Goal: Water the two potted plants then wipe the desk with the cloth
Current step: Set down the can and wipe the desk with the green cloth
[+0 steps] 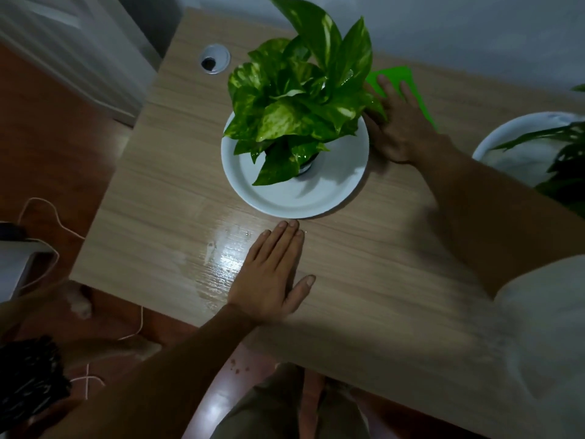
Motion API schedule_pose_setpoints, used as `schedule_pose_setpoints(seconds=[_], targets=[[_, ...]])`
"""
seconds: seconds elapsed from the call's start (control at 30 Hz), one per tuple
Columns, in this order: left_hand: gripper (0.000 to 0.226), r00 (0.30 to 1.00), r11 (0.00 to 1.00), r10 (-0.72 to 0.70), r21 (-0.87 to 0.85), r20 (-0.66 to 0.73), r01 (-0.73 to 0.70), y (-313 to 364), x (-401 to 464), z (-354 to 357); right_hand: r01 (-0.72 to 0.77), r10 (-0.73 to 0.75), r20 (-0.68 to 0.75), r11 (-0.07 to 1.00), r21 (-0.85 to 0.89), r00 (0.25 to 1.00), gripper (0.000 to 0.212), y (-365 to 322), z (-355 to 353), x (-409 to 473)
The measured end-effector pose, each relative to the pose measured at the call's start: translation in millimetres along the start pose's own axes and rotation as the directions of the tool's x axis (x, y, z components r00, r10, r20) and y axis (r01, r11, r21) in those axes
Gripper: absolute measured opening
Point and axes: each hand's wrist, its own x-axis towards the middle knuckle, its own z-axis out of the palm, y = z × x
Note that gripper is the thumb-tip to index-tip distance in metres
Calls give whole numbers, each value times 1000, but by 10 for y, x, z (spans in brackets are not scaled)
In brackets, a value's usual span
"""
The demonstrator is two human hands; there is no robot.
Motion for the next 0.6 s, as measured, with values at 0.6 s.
schedule_pose_setpoints(seconds=[0.6], targets=[[78, 1000, 1000, -17, 12, -14, 17, 94, -45, -25, -230, 230, -1, 973, 2, 973, 62, -1387, 844, -1979]])
